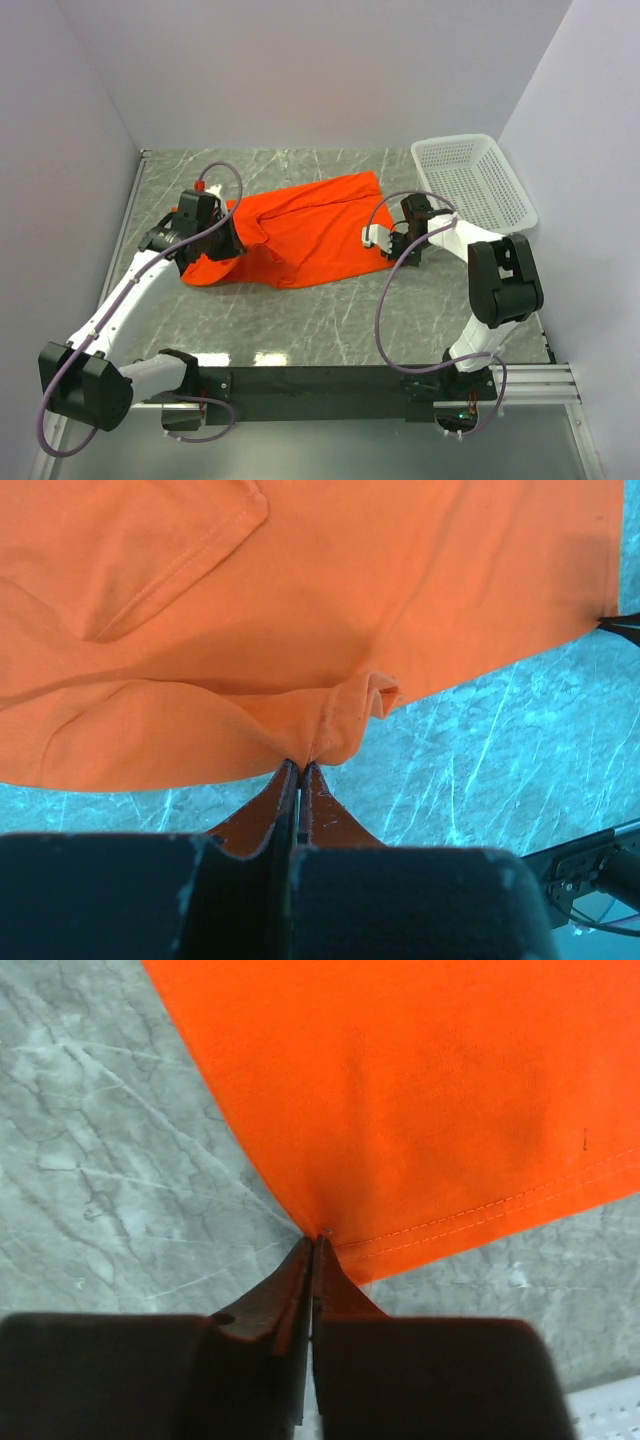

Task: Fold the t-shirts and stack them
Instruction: Fold the tshirt

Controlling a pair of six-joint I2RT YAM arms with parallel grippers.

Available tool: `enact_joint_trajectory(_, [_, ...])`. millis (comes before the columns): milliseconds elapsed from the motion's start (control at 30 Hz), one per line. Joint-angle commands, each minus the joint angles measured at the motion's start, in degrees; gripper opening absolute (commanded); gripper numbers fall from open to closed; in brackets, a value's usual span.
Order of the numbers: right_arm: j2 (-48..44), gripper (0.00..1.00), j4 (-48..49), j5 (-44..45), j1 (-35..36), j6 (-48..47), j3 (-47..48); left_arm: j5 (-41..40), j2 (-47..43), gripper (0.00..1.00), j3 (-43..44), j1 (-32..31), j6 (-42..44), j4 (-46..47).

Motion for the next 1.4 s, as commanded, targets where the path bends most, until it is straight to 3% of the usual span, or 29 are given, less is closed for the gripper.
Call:
enact_joint_trajectory(0, [0.2, 0.01, 1.1, 0.4, 0.3, 1.1, 0.2, 1.1, -1.5, 0.01, 0.0, 1.1, 0.4, 0.6])
enact_joint_trajectory(333, [-1.2, 0.0, -13.9, -5.1, -1.4, -0.5, 10.8, 1.9, -1.6, 0.01, 2.7, 5.8, 2.6, -0.4])
enact_joint_trajectory(833, [4.8, 0.0, -15.4, -5.6, -2.5, 6.4, 22.7, 2.0, 4.5, 0.01, 8.2, 8.5, 2.3, 0.9])
enact_joint_trajectory(1367, [14.7, 0.0, -17.2, -4.0, -2.5, 12.2, 36.4, -2.5, 17.0, 0.01, 18.3, 9.1, 3.2, 1.0])
